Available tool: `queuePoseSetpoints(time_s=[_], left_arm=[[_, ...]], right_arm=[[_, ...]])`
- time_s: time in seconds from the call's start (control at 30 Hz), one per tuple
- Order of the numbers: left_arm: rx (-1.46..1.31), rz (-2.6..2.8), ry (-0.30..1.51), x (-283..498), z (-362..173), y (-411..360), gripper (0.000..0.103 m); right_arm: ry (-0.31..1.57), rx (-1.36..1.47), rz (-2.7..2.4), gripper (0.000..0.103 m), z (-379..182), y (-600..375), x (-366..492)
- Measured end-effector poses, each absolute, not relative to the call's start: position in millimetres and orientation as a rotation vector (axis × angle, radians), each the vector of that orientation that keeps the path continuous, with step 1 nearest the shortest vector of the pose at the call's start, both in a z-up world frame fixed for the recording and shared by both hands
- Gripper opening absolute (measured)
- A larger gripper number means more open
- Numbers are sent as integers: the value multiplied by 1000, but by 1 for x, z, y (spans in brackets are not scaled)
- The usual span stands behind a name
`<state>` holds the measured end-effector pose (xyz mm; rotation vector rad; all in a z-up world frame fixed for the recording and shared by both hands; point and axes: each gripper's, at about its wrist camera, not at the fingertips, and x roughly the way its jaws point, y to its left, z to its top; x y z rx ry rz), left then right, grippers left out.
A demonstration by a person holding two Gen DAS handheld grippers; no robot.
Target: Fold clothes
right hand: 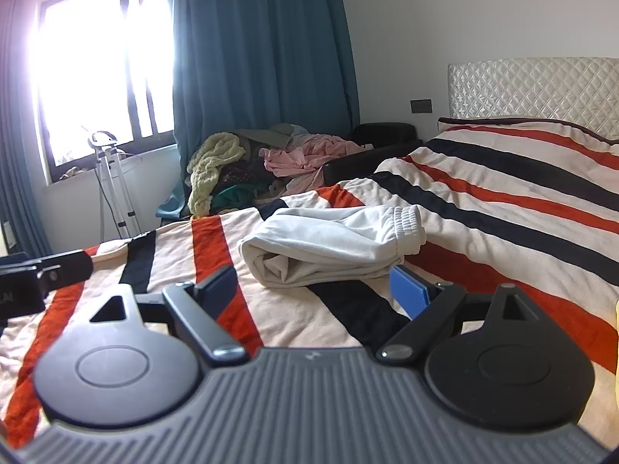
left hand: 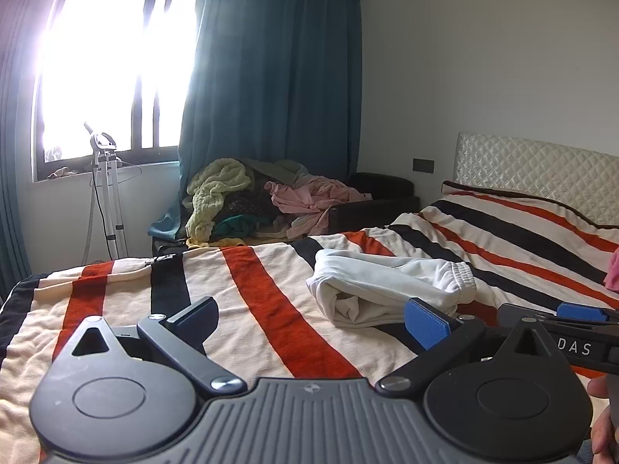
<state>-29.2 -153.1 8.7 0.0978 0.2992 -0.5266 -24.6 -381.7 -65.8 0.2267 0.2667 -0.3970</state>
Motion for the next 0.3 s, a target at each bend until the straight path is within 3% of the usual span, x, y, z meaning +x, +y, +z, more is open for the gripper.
queuePoseSetpoints(time_s=[0.3], left_arm=[[76, -522, 304, -27, 8, -151, 103]], right_arm=[[269, 226, -397, 87, -66, -382, -24]])
